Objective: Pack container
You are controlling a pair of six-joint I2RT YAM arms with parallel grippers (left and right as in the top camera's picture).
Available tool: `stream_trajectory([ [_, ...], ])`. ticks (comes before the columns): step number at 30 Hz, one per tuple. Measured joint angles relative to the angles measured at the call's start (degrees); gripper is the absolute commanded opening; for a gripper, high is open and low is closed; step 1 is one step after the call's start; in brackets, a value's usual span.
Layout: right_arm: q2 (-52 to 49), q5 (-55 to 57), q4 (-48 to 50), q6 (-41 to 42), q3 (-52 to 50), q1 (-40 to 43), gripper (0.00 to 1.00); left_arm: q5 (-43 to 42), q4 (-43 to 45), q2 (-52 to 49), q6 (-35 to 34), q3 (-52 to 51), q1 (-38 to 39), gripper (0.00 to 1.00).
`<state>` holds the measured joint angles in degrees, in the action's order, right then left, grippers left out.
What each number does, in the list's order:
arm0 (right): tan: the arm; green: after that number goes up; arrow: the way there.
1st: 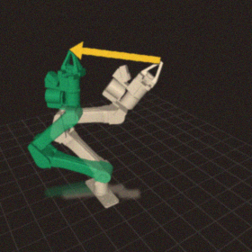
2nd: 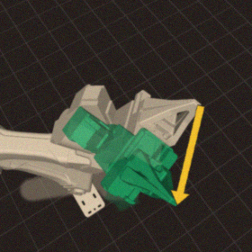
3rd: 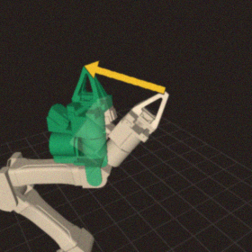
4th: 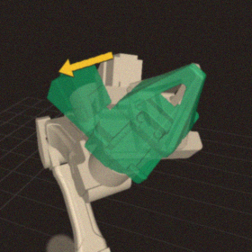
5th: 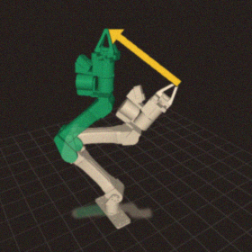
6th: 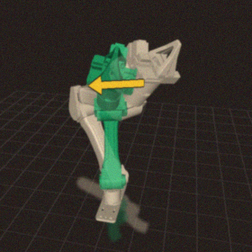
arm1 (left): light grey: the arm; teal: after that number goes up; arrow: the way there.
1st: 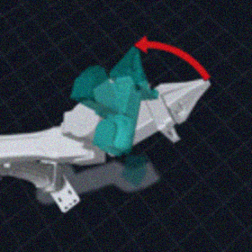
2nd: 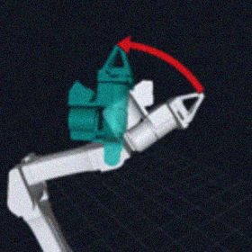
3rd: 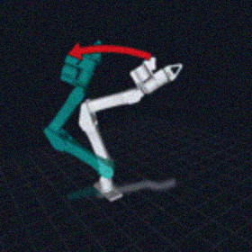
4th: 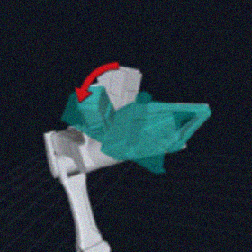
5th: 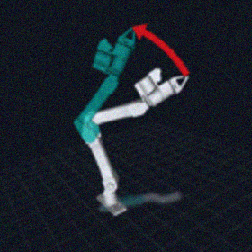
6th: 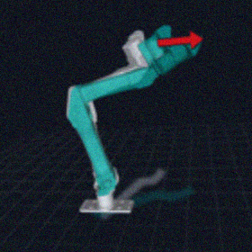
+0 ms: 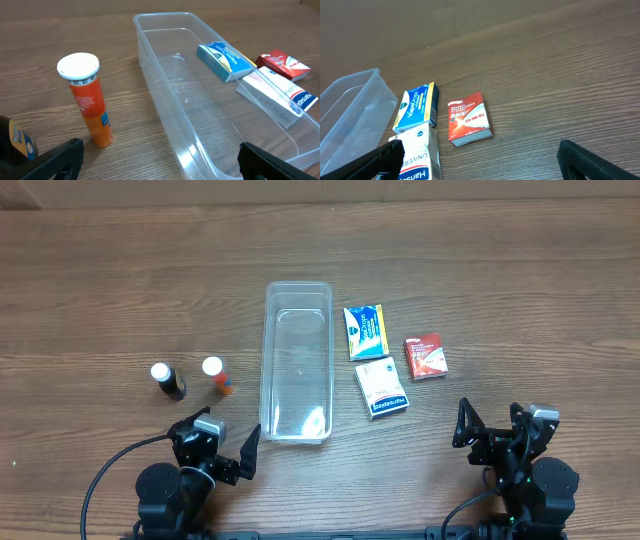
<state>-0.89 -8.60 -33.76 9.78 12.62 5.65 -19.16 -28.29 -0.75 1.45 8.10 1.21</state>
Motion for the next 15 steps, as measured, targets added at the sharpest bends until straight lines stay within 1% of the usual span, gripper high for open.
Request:
stream_trajectory([
  [1, 0.0, 0.0, 0.04, -0.02, 0.0, 0.0, 1.0, 0.0, 0.0, 0.02, 0.02, 0.0, -0.02, 1.0],
  [2, 0.15, 1.36, -7.74, -0.2, 1.03, 0.0, 1.0, 0.0, 0.0, 0.02, 0.02, 0.0, -0.02, 1.0],
  [3, 0.31, 1.92, -13.4, -0.24, 1.18, -0.02, 1.0, 0.02, 0.13, -0.04, 0.02, 0.0, -0.02, 1.0],
  [4, 0.31, 2.95, -15.96, -0.2, 0.04, 0.0, 1.0, -0.02, -0.07, 0.02, 0.0, 0.0, -0.02, 1.0],
  [15, 0.15, 5.68, -15.5, -0.31, -0.74, 0.11, 1.0, 0.0, 0.02, 0.0, 0.02, 0.0, -0.02, 1.0],
])
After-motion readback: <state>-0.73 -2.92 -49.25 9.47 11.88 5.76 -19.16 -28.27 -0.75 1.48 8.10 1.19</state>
